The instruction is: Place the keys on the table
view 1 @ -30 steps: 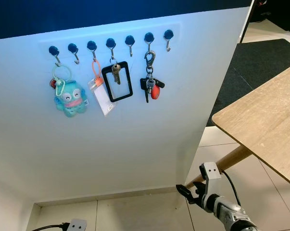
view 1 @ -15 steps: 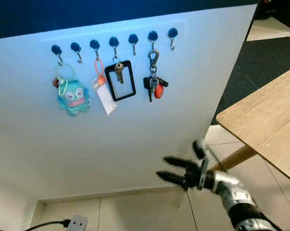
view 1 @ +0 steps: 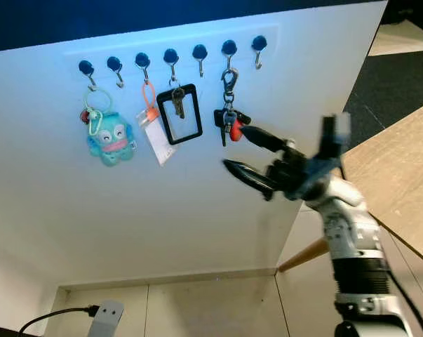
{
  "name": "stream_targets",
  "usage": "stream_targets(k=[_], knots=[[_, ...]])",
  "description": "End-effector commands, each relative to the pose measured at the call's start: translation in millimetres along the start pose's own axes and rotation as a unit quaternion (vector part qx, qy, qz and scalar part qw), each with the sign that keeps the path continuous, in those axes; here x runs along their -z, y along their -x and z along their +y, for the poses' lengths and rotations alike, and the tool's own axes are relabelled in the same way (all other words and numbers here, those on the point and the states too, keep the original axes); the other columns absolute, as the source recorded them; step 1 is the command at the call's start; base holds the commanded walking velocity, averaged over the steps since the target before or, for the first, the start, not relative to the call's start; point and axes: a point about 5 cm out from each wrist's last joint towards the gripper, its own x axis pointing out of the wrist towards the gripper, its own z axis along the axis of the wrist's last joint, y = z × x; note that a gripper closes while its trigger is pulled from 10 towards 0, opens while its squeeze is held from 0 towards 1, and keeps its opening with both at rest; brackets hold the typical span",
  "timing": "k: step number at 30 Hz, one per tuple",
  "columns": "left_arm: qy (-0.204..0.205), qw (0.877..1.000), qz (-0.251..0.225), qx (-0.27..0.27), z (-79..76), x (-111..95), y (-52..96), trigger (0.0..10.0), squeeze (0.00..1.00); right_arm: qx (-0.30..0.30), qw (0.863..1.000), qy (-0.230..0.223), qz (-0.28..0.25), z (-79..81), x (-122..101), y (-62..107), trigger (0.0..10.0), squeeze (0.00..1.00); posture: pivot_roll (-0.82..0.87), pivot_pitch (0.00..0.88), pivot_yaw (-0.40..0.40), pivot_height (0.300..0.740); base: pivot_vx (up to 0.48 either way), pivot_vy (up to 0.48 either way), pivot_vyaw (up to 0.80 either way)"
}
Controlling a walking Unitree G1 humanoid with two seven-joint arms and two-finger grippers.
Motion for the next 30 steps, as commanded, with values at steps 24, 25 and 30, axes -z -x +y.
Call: stream_targets(k=[24,25,30], knots=[[-0.006,1.000,0.028,0.013,-24.8,18.7,-1.0,10.0,0.00,0.231,0.956,0.177,0.022,-19.9,-11.4,-41.9,10.0,0.00,-0.10,0.074,0.102,0.740,0.000,0.000,0.00],[-0.006,1.000,0.028,0.013,-24.4,18.2,-1.1,10.0,0.00,0.238,0.954,0.182,0.027,-21.1,-10.7,-43.0,10.0,0.00,-0.10,0.074,0.102,0.740,0.000,0.000,0.00],[-0.006,1.000,0.027,0.011,-23.9,17.8,-1.1,10.0,0.00,0.247,0.951,0.184,0.029,-20.6,-8.4,-50.4,10.0,0.00,-0.10,0.074,0.102,0.740,0.000,0.000,0.00]])
